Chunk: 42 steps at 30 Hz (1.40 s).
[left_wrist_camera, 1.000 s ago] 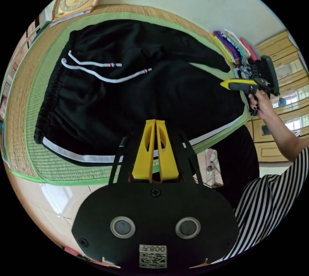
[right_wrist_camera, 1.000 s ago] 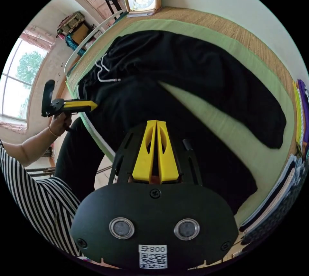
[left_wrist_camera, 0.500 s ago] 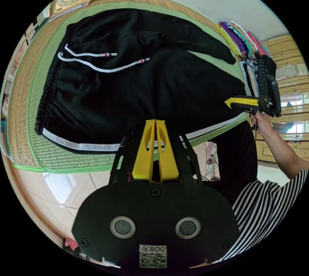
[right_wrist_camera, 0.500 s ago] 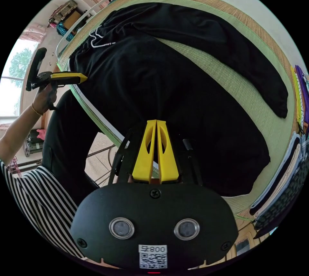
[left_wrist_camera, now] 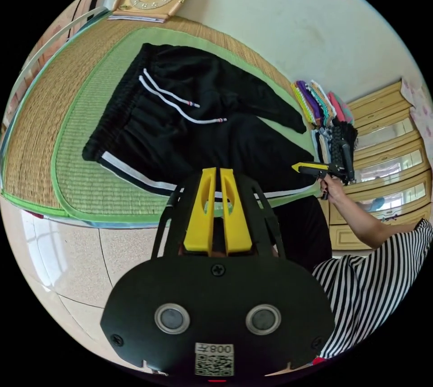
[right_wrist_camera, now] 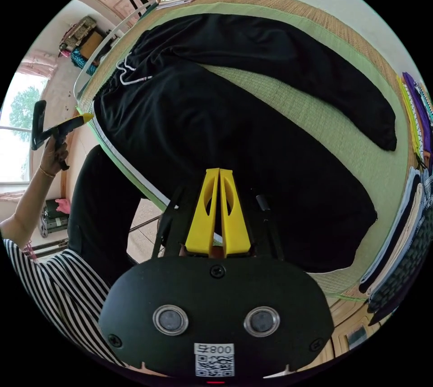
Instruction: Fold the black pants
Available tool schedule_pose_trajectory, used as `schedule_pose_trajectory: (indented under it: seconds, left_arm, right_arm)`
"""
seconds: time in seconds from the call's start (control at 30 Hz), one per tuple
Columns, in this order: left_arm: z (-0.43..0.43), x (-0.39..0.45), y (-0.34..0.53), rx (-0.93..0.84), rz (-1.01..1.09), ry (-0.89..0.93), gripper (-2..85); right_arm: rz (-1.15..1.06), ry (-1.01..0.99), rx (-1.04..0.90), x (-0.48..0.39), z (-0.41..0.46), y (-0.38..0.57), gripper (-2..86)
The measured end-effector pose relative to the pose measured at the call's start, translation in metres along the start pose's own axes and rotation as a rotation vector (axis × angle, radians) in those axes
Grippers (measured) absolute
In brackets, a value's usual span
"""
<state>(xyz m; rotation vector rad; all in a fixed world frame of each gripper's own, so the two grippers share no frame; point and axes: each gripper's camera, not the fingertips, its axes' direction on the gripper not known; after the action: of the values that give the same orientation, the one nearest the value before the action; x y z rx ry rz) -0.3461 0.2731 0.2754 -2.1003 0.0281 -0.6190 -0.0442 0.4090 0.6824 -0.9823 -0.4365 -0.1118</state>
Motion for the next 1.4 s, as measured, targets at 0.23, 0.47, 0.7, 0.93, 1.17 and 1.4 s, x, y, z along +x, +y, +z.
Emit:
schedule_pose_trajectory:
  seconds: [0.23, 0.47, 0.7, 0.93, 1.17, 1.4]
  left_arm:
    - [-0.013, -0.007, -0.062, 0.025, 0.031, -0.003, 5.6]
    - [-0.013, 0.006, -0.148, 0.013, 0.097, -0.068, 6.8]
    - [-0.007, 0.025, -0.227, -0.01, 0.136, -0.158, 7.1]
    - [0.015, 0.052, -0.289, -0.145, 0.217, -0.29, 8.5]
    - [0.05, 0.089, -0.319, -0.278, 0.309, -0.406, 9.4]
    - [0.058, 0.126, -0.324, -0.323, 0.375, -0.428, 8.5]
  right_arm:
    - [-0.007, -0.082, 0.115, 0.011, -0.026, -0.053, 1.4]
    - [-0.081, -0.094, 0.167, 0.01, -0.033, -0.135, 3.0]
    - [-0.157, -0.075, 0.18, 0.007, -0.031, -0.213, 5.7]
    - [-0.254, -0.015, 0.18, -0.005, -0.03, -0.284, 7.0]
    - [-0.359, 0.132, 0.009, -0.024, 0.018, -0.334, 8.2]
    - [-0.376, 0.138, 0.007, -0.026, 0.033, -0.334, 7.4]
